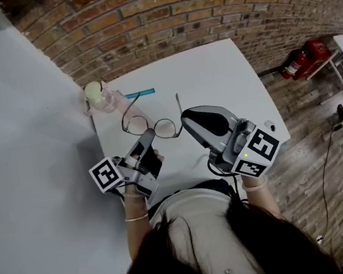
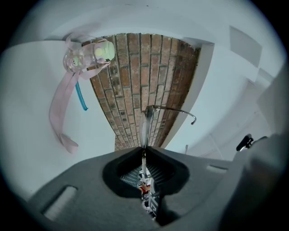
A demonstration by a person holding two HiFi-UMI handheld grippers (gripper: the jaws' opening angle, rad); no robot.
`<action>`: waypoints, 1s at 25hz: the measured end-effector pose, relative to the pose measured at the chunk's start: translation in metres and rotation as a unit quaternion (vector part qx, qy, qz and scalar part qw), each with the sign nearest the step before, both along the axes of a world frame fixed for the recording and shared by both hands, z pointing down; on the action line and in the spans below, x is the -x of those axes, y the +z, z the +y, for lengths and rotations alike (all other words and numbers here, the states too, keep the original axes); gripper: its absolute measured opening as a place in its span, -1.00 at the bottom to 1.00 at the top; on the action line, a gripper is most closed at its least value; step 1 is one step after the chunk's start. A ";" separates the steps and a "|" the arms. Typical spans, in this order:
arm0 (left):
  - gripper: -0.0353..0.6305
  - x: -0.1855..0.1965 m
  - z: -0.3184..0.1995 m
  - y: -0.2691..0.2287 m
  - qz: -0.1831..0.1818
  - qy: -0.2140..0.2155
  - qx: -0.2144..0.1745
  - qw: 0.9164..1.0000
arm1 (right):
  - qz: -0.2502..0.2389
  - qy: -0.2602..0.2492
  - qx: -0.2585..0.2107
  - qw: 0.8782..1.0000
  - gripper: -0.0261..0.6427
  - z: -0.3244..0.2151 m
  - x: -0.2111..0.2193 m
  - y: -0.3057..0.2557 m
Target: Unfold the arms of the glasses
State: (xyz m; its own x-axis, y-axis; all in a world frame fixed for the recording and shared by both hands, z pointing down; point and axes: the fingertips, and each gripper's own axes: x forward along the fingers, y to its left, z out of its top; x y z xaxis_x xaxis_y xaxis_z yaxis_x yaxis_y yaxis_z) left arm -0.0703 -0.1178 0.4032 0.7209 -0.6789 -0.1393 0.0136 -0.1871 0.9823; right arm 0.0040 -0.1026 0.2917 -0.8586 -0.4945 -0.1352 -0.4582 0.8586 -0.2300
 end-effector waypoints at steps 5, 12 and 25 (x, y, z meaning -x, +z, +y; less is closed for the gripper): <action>-0.82 0.002 -0.001 0.003 -0.008 -0.007 0.003 1.000 | 0.007 -0.006 -0.003 1.000 -0.84 0.003 0.003 0.002; -0.82 0.005 -0.002 0.005 -0.008 -0.014 0.004 1.000 | 0.002 -0.013 -0.004 1.000 -0.84 0.005 0.004 0.001; -0.83 0.013 -0.002 0.002 0.000 -0.022 0.001 1.000 | 0.020 0.041 0.001 0.999 -0.90 -0.006 -0.013 0.008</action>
State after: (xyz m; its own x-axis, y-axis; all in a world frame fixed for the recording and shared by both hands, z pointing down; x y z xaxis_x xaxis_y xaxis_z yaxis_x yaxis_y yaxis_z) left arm -0.0835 -0.1202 0.4054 0.6900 -0.7105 -0.1381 0.0057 -0.1855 0.9826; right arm 0.0169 -0.1086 0.2995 -0.8199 -0.5636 -0.1005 -0.5357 0.8172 -0.2126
